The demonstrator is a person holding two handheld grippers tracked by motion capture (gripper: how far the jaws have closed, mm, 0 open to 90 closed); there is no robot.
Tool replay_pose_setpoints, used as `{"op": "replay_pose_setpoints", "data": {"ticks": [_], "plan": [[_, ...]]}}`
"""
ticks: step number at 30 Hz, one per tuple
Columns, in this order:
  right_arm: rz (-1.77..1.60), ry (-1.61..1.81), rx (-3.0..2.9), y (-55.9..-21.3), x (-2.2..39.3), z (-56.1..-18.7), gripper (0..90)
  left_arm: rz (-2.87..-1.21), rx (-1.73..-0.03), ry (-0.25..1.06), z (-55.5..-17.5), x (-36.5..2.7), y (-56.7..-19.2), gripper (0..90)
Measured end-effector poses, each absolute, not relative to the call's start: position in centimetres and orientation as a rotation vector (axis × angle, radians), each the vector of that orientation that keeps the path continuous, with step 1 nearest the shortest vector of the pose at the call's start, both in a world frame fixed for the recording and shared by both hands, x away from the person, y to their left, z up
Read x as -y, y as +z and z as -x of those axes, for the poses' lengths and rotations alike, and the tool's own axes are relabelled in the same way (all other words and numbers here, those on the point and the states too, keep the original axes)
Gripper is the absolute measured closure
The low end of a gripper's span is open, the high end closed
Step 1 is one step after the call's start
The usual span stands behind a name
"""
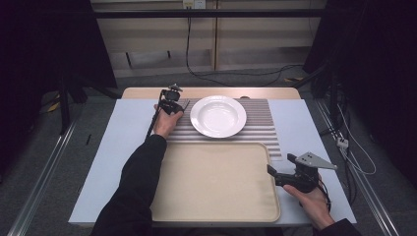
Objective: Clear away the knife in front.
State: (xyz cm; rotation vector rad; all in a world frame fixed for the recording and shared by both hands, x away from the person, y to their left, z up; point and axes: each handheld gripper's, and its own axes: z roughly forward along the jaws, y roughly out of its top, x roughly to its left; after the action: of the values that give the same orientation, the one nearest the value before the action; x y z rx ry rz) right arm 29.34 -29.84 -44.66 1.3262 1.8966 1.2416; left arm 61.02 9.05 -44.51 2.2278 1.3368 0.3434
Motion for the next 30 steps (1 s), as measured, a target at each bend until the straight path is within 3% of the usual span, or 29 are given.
{"op": "replay_pose_setpoints", "data": {"ticks": [30], "plan": [[-1.330,1.239,-1.896,-44.66,29.85,-29.35,10.1,-2.287,-1.286,0.336,-61.11,-8.86,-44.28,79.8]]}}
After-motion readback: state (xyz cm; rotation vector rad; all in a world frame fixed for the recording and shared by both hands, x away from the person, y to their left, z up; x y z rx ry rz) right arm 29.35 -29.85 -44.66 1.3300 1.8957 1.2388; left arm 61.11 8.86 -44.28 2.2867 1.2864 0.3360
